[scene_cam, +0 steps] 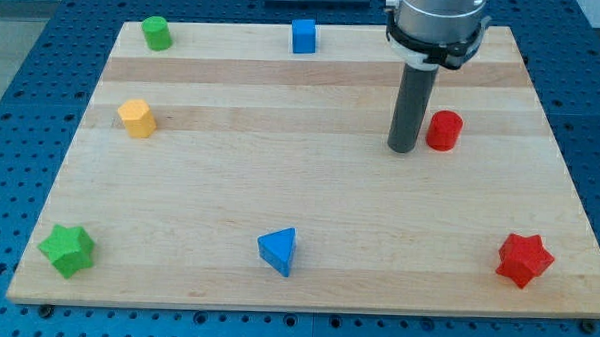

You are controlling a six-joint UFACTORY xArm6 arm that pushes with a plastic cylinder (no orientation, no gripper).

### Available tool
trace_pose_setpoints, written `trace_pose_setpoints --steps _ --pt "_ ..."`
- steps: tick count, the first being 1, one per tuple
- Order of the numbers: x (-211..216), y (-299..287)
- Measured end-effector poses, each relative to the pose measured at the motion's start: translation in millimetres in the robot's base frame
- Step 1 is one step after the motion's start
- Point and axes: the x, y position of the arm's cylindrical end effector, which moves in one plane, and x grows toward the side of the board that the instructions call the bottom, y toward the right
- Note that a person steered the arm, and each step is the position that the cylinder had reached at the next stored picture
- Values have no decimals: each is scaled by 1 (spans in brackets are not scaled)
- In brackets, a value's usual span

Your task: Move the red circle to the center right side of the board

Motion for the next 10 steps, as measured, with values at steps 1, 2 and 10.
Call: trace_pose_setpoints --steps 1,2,10 --pt "-16 3" --pt "-24 15" --pt "8 71"
